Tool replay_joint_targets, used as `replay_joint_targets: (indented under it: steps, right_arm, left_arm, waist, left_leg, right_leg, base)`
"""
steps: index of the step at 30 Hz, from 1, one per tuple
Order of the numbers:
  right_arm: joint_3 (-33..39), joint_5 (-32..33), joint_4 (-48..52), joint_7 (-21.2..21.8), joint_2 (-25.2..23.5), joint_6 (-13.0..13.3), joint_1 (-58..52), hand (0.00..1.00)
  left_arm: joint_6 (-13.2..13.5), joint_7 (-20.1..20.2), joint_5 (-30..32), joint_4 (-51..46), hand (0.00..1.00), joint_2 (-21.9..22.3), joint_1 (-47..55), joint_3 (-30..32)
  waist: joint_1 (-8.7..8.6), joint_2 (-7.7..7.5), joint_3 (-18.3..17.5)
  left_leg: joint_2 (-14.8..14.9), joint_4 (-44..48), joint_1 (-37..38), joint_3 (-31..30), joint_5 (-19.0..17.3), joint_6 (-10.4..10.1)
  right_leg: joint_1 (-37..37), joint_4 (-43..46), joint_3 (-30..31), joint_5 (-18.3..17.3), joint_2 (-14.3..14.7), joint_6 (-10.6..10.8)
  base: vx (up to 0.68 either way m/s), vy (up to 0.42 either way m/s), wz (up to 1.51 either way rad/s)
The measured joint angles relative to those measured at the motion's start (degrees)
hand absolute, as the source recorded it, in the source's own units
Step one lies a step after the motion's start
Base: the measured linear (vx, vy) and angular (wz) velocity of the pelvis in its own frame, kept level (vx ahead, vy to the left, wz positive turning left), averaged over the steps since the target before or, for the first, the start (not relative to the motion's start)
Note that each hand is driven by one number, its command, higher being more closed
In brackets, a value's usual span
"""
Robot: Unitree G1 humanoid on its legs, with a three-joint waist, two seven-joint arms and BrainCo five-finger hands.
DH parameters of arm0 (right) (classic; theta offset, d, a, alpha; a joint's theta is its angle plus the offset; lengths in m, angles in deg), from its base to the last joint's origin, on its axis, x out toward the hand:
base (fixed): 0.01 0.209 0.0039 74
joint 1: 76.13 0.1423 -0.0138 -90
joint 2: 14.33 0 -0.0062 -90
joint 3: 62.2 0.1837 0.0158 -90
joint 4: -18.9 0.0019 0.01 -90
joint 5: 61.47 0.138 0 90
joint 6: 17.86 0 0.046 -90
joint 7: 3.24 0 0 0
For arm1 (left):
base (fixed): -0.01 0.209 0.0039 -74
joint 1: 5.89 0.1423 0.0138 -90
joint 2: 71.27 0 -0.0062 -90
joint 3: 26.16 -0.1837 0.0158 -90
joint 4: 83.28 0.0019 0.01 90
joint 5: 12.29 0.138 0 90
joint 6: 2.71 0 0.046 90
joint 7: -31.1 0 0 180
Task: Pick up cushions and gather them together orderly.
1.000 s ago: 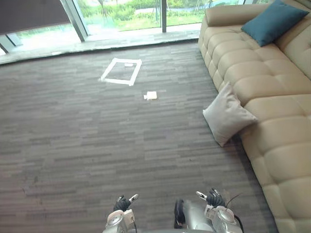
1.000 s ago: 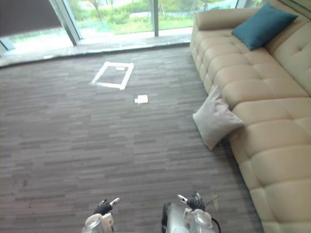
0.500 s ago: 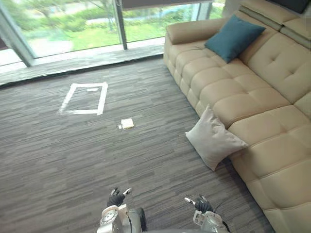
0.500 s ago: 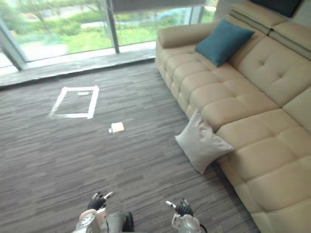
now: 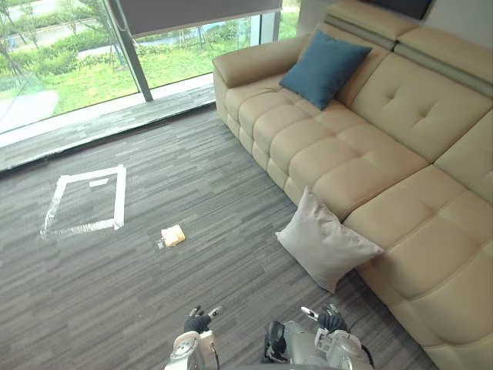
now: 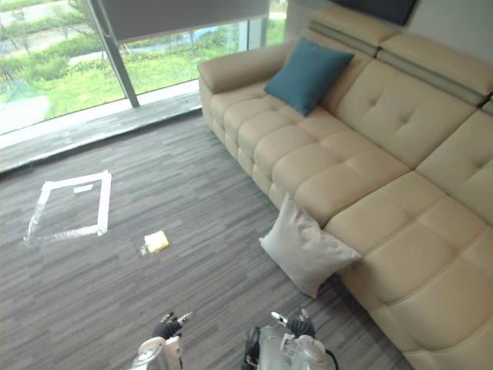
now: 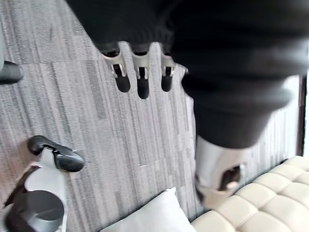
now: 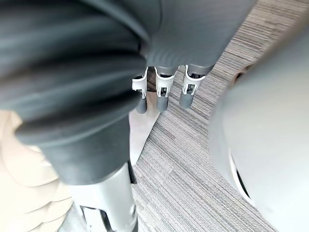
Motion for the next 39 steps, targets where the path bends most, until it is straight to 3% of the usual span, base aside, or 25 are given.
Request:
replay_joint_targets:
  steps: [1, 3, 4, 6, 7, 8, 9, 10, 11, 12, 14, 16, 19, 22, 24, 25, 26, 27, 28, 30, 31, 32, 34, 37, 39]
  right_arm:
    - [-0.02, 0.36, -0.20, -0.22, -0.12, -0.09, 0.03, 0.00]
    - [-0.46, 0.74, -0.64, -0.43, -0.54, -0.26, -0.02, 0.00]
    - [-0.85, 0.80, -0.96, -0.45, -0.70, -0.50, -0.19, 0.00]
    - [-0.63, 0.82, -1.21, -0.53, -1.21, -0.73, -0.19, 0.00]
    - [-0.55, 0.81, -1.21, -0.72, -1.63, -0.79, -0.04, 0.00]
    - [-0.42, 0.78, -1.21, -0.82, -1.73, -0.80, -0.04, 0.00]
    - [-0.15, 0.78, -1.52, -0.92, -1.80, -0.87, -0.40, 0.00]
    - [-0.31, 0.68, -1.96, -0.88, -1.31, -0.93, -0.58, 0.00]
    - [-0.36, 0.61, -2.02, -0.84, -1.08, -1.00, -0.61, 0.00]
    - [-0.54, 0.56, -2.21, -0.84, -1.31, -1.44, -0.57, 0.00]
    - [-1.56, 0.15, -1.81, -0.74, -2.03, -1.38, -1.16, 0.00]
    - [-2.67, -0.16, -1.38, -0.42, -2.48, -1.38, -0.60, 0.00]
    - [-2.37, -0.35, -0.99, -0.35, -2.48, -1.21, -0.70, 0.00]
    - [-2.14, -0.36, -1.92, -0.30, -2.38, -0.87, 0.45, 0.00]
    - [-1.64, -0.40, -3.52, -0.23, -2.04, -0.85, 2.12, 0.00]
    - [-1.54, -0.46, -4.33, -0.10, -1.60, -0.71, 2.75, 0.00]
    - [-1.06, -0.57, -4.97, 0.10, -0.64, -0.60, 3.48, 0.00]
    - [-0.82, -0.63, -5.32, 0.12, -0.60, -0.60, 3.81, 0.00]
    - [0.00, -0.82, -6.17, 0.17, -0.05, -0.66, 4.31, 0.00]
    - [0.53, -0.91, -6.52, 0.12, 0.37, -0.64, 4.53, 0.00]
    - [0.45, -0.98, -6.56, 0.12, 0.85, -0.69, 4.13, 0.00]
    - [-0.06, -1.01, -6.34, 0.11, 0.95, -0.69, 3.42, 0.00]
    - [-0.33, -0.95, -6.24, -0.04, 1.29, -0.75, 2.98, 0.00]
    - [-0.31, -0.52, -6.15, -0.25, 1.09, -0.91, 2.58, 0.00]
    - [-0.23, -0.38, -5.13, -0.43, 1.01, -1.14, 1.95, 0.00]
  left_arm:
    - [0.08, 0.06, -0.02, -0.64, 0.00, -0.26, 0.10, 0.11]
    - [0.06, 0.03, -0.06, -0.71, 0.00, -0.33, 0.02, -0.03]
    - [0.03, 0.16, -0.07, -1.11, 0.00, -0.30, -0.07, -0.93]
    - [0.02, 0.27, -0.06, -1.39, 0.00, -0.26, 0.10, -1.71]
    - [0.03, 0.34, -0.04, -1.46, 0.00, -0.19, -0.04, -1.67]
    - [0.03, 0.32, -0.03, -1.46, 0.00, -0.11, -0.05, -1.64]
    - [0.06, 0.31, -0.03, -1.30, 0.00, 0.06, 0.10, -1.66]
    - [0.02, 0.29, 0.03, -0.14, 0.00, 0.09, 0.21, -1.71]
    - [0.03, 0.30, 0.02, 0.36, 0.00, 0.09, 0.23, -1.70]
    - [0.05, 0.27, 0.12, 2.19, 0.00, -0.29, -0.40, -0.64]
    - [0.31, 0.26, 0.54, 2.45, 0.00, -0.32, -0.78, -0.07]
    - [0.31, 0.24, 1.00, 2.58, 0.00, -0.39, -0.41, -0.41]
    - [0.29, 0.25, 1.00, 3.10, 0.00, -0.52, -0.49, -1.70]
    - [0.43, 0.38, 1.01, 5.29, 0.00, -1.45, -1.64, -2.03]
    - [0.36, 0.48, 1.16, 7.12, 0.00, -2.43, -2.26, -3.09]
    - [0.37, 0.50, 1.46, 7.97, 0.00, -2.84, -2.18, -3.79]
    - [0.35, 0.59, 2.30, 9.08, 0.00, -2.78, -2.45, -4.38]
    - [0.40, 0.62, 2.32, 9.13, 0.00, -2.58, -2.43, -4.37]
    - [0.49, 0.86, 2.53, 9.14, 0.00, -2.17, -2.41, -4.39]
    - [0.49, 0.93, 2.70, 8.92, 0.00, -1.70, -2.38, -4.40]
    - [0.49, 0.95, 2.74, 7.93, 0.00, -1.59, -2.29, -4.29]
    - [0.49, 1.01, 2.71, 6.76, 0.00, -0.96, -2.18, -3.88]
    - [0.57, 1.24, 2.62, 5.33, 0.00, -0.47, -1.60, -3.98]
    - [0.62, 1.04, 2.54, 3.55, 0.00, -0.43, -1.36, -3.89]
    - [0.61, 1.00, 2.50, 3.13, 0.00, -0.37, -1.46, -3.95]
  waist:
    - [0.27, -0.01, 0.53]
    - [0.34, -1.04, 1.07]
    - [0.36, -1.95, 1.11]
    - [1.43, -2.39, 0.93]
    - [2.02, -2.39, 0.75]
    - [2.12, -2.36, 0.76]
    - [2.60, -2.27, 0.55]
    - [2.81, -1.31, -0.05]
    - [2.78, -0.82, -0.34]
    - [2.56, -1.41, -1.19]
    - [3.28, -3.81, -1.80]
    - [2.83, -3.85, -1.46]
    - [2.20, -3.81, -1.42]
    - [1.58, -3.61, -1.38]
    - [1.06, -3.21, -1.05]
    - [0.68, -3.15, -0.60]
    - [0.13, -2.23, 0.10]
    - [0.17, -1.37, 0.35]
    - [0.17, -0.64, 0.48]
    - [-0.01, -0.61, 0.49]
    - [-0.07, -0.82, 0.54]
    - [-0.13, -0.95, 0.64]
    - [0.01, -0.91, 1.01]
    - [0.49, -0.97, 1.01]
    - [1.02, -0.93, 0.92]
  left_leg:
    - [1.68, 8.77, -3.69, -1.99, 0.11, 0.10]
    - [1.82, 11.06, -7.61, -2.53, -1.76, 1.95]
    - [1.68, 8.14, -10.04, -2.43, -3.21, 2.57]
    - [1.02, -0.42, -11.51, -2.85, -4.05, 2.99]
    - [-1.25, -10.31, -13.75, -8.33, -4.08, 2.66]
    - [-2.11, -12.90, -14.43, -10.57, -4.00, 2.53]
    - [-4.00, -20.24, -14.69, -16.29, -2.47, 1.85]
    - [-3.87, -24.12, -14.76, -18.82, 1.69, 3.36]
    - [-3.49, -24.65, -14.77, -18.67, 3.37, 4.08]
    - [-3.41, -23.60, -13.57, -15.35, 2.08, 2.18]
    - [-4.38, -26.52, -9.64, -8.91, 0.56, 4.05]
    - [-4.65, -29.50, -5.03, -4.93, -0.11, 5.04]
    - [-4.62, -35.17, 2.66, -1.43, -0.30, 5.29]
    - [-4.36, -38.63, 4.69, 0.76, -0.29, 5.26]
    - [-3.86, -39.41, 5.24, 1.38, -0.27, 5.22]
    - [-3.81, -39.59, 6.54, 1.26, -0.51, 4.84]
    - [-3.12, -39.58, 8.74, 0.82, -1.12, 3.85]
    - [-2.56, -39.48, 9.24, 0.74, -1.07, 3.74]
    - [-2.06, -38.98, 10.05, 0.33, 0.23, 1.76]
    - [-1.80, -35.04, 9.76, -0.75, 0.96, 0.75]
    - [-0.66, -26.05, 6.85, -2.66, 1.01, 0.49]
    - [1.03, -14.13, 2.01, -4.85, 2.62, -1.92]
    - [3.88, 0.28, -4.54, -6.55, 2.91, -2.88]
    - [4.31, -0.02, -7.69, -5.31, -0.77, -1.57]
    - [1.92, -14.97, -7.97, -5.49, -1.75, 0.33]
  right_leg:
    - [3.44, -1.86, 1.97, -0.97, 1.61, -0.42]
    - [8.22, -4.84, 4.88, -1.54, 1.84, -0.11]
    - [10.75, -7.18, 7.01, -1.33, 1.84, 0.21]
    - [12.38, -8.53, 10.05, -0.95, 1.79, 1.03]
    - [13.51, -9.51, 13.41, -1.30, 1.54, 2.52]
    - [13.73, -9.72, 14.34, -1.45, 1.33, 2.85]
    - [13.96, -9.65, 17.35, -2.28, 1.13, 4.79]
    - [14.02, -9.40, 19.32, -3.62, 1.42, 6.75]
    - [14.10, -9.21, 19.93, -4.13, 1.62, 7.41]
    - [13.57, -5.39, 23.21, -5.93, 0.61, 9.33]
    - [7.01, 6.40, 23.93, -4.79, -1.74, 12.89]
    - [1.58, 15.31, 20.56, -2.87, -3.46, 14.38]
    - [-0.26, 16.59, 9.31, -3.63, -6.73, 13.67]
    - [-3.69, 7.40, 4.09, -2.84, -5.91, 11.96]
    - [-5.11, -1.05, 4.04, 1.09, -4.00, 9.64]
    - [-4.68, -9.01, 4.77, 7.20, -2.87, 8.40]
    - [-1.98, -10.75, 4.71, 12.18, -1.39, 5.55]
    - [-1.26, -10.71, 4.62, 12.24, -0.89, 5.52]
    - [-1.30, -8.59, 4.92, 9.68, -0.64, 4.66]
    - [-0.78, -6.26, 5.03, 6.70, -0.78, 4.02]
    - [1.36, -6.60, 4.75, 5.25, -0.80, 3.96]
    - [3.92, -7.73, 4.35, 4.36, -0.59, 3.73]
    - [7.79, -9.55, 4.25, 3.45, 0.61, 3.12]
    - [11.30, -11.78, 5.02, 3.35, 1.31, 3.04]
    - [11.93, -12.28, 6.96, 3.01, 1.40, 3.84]
  base:
    - [0.44, -0.002, -0.85]
    - [0.47, 0.006, -0.86]
    - [0.39, 0.046, -0.94]
    - [0.38, 0.099, -1.08]
    - [0.31, 0.131, -0.94]
    - [0.39, 0.198, -1.29]
    - [0.43, 0.309, -1.22]
    - [0.35, 0.270, -1.24]
    - [0.43, 0.412, -1.27]
    - [0.29, 0.297, -1.09]
    - [0.28, 0.331, -1.34]
    - [0.19, 0.287, -1.20]
    - [0.22, 0.230, -0.63]
    - [0.19, 0.031, -0.33]
    - [0.25, -0.081, -0.27]
    - [0.32, -0.157, -0.19]
    - [0.34, -0.165, -0.19]
    - [0.33, -0.161, -0.21]
    - [0.35, -0.219, -0.20]
    - [0.26, -0.203, -0.05]
    - [0.23, -0.212, 0.21]
    - [0.23, -0.212, 0.22]
    - [0.21, -0.144, 0.02]
    - [0.20, -0.080, -0.28]
    - [0.18, 0.026, -0.47]
